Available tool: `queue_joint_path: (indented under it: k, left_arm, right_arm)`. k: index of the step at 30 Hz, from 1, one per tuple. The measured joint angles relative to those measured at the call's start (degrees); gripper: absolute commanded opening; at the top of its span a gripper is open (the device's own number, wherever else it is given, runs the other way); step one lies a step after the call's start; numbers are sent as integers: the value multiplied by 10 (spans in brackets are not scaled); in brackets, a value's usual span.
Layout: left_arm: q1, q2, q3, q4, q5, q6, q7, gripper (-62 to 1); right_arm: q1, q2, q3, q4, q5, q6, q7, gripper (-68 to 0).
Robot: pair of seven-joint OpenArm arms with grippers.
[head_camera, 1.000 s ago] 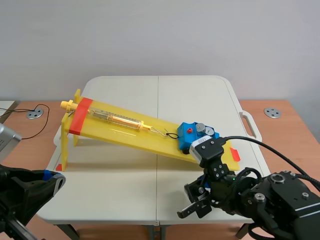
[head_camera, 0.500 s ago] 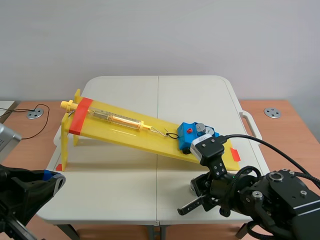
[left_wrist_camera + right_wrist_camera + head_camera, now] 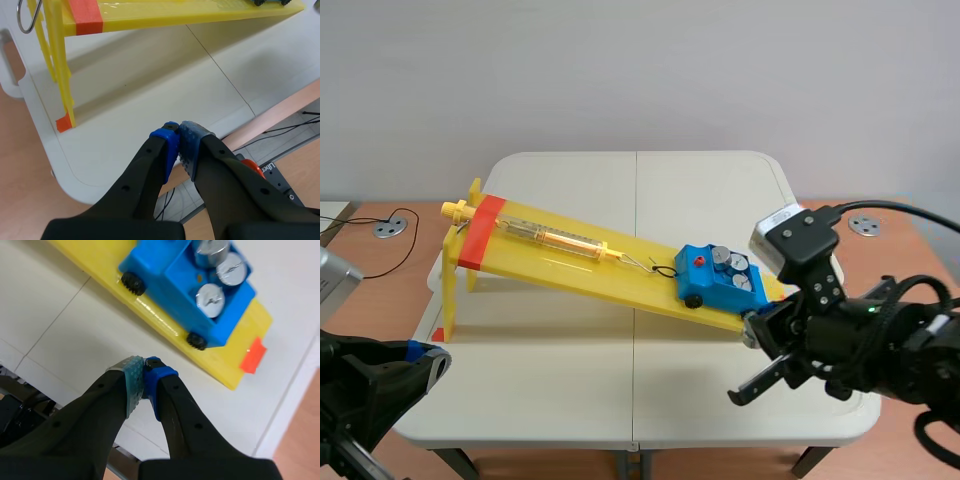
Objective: Place the four metal weights on the blue cart on the ramp.
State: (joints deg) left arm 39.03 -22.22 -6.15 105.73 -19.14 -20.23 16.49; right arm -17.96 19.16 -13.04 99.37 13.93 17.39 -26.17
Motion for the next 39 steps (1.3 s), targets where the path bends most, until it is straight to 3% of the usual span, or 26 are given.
queue_joint_path:
  k: [11, 18, 29, 39]
  left_arm:
    - [0, 0, 0, 0, 0, 0, 0, -575]
    - [0, 0, 0, 0, 0, 0, 0, -575]
    - [0, 0, 0, 0, 0, 0, 0, -575]
    - [0, 0, 0, 0, 0, 0, 0, -575]
  right_arm:
    - [-129, 26, 195, 146, 106, 45, -70, -669]
    - [-151, 26, 287, 171, 142, 47, -84, -668]
    - [-53, 26, 224, 163, 108, 38, -83, -668]
    - [34, 6, 129, 76, 61, 28, -70, -668]
